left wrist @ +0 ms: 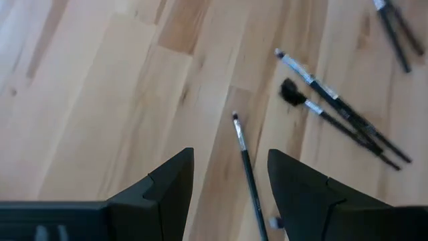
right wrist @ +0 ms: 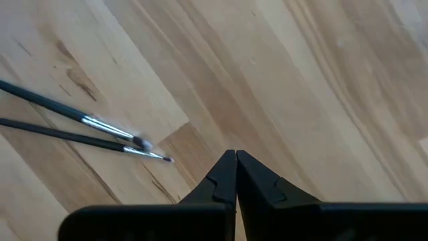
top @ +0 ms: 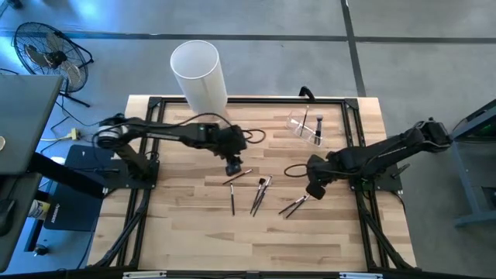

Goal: Put items in baskets/containers
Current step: Put the eyeshadow brush into the transparent organizer

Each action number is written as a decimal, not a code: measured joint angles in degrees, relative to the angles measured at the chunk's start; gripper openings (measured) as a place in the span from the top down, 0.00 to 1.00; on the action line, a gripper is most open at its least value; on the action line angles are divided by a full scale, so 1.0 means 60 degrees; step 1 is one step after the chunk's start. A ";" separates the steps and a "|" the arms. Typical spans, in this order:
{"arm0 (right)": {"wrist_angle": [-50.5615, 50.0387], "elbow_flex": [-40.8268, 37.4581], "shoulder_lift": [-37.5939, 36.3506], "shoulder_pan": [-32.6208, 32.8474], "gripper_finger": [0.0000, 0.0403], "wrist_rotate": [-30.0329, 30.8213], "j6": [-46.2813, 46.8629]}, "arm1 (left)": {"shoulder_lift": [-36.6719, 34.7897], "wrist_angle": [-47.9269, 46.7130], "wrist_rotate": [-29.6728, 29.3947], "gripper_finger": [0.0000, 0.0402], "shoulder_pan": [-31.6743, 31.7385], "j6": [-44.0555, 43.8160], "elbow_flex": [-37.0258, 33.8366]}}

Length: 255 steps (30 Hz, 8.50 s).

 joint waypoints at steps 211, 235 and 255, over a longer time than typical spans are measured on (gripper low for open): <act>0.7954 -0.1438 -0.2621 -0.7457 0.61 -0.1014 -0.6278 | -0.0475 0.4128 -0.1227 0.68 -0.0590 -0.2539 0.1588; 0.4903 -0.0976 -0.2814 -0.2959 0.94 -0.0410 -0.6051 | 0.1400 -0.4422 -0.1244 0.68 -0.1399 -1.1908 0.3001; 0.4903 -0.0976 -0.2814 -0.1690 0.95 0.0265 -0.5829 | 0.2808 -0.3355 -0.1292 0.68 -0.2255 -1.3904 0.2022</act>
